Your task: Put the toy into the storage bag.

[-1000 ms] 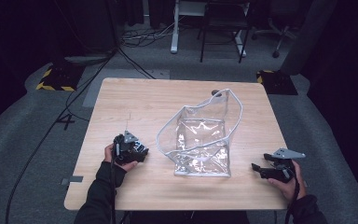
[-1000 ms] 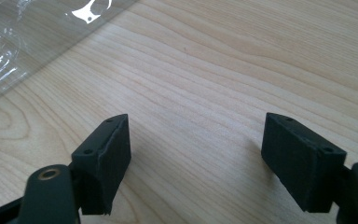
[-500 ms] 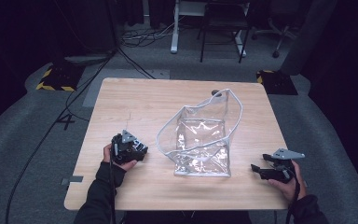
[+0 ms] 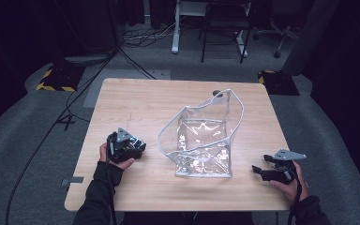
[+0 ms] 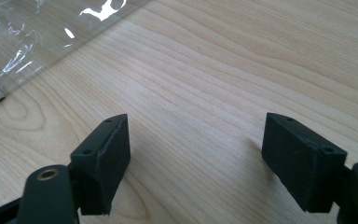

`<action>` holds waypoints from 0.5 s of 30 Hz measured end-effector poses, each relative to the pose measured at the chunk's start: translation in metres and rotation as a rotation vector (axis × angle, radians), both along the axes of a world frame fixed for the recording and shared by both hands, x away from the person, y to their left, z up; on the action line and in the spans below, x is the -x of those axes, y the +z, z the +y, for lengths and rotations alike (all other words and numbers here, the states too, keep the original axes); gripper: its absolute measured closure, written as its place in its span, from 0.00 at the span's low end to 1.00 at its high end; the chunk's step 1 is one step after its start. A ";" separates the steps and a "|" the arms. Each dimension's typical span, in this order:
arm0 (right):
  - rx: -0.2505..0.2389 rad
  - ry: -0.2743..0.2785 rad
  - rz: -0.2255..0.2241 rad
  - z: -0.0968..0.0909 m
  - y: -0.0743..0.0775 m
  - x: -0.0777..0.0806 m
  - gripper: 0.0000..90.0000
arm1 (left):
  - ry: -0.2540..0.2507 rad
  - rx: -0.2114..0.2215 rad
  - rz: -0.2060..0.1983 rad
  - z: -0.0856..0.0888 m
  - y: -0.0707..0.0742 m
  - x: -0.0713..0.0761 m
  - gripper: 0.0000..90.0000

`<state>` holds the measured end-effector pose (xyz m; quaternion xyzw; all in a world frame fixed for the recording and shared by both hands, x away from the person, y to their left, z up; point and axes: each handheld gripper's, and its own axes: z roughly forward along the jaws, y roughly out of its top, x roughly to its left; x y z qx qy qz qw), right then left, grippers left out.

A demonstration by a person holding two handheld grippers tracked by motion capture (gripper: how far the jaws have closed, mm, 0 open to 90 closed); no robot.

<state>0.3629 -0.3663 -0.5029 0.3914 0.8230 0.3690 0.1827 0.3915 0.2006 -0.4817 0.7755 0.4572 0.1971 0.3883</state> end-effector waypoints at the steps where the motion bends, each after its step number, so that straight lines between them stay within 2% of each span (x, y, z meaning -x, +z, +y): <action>1: 0.000 0.000 0.000 0.000 0.000 0.000 0.26 | 0.002 -0.006 -0.007 0.003 0.004 0.000 0.28; 4: 0.000 0.000 0.000 0.000 0.000 0.000 0.26 | 0.013 0.017 -0.025 0.007 0.009 -0.001 0.29; 10: 0.000 0.000 0.000 0.000 0.000 0.000 0.26 | 0.011 0.024 -0.030 0.014 0.019 -0.006 0.28; 13: 0.000 -0.001 0.000 0.000 0.000 0.000 0.26 | 0.013 0.037 -0.056 0.016 0.033 -0.010 0.28; 14: 0.000 -0.001 0.000 0.000 0.000 0.000 0.26 | 0.013 0.037 -0.056 0.016 0.033 -0.010 0.28; 15: 0.001 -0.001 -0.001 0.000 0.000 0.000 0.26 | 0.016 0.048 -0.072 0.015 0.041 -0.012 0.29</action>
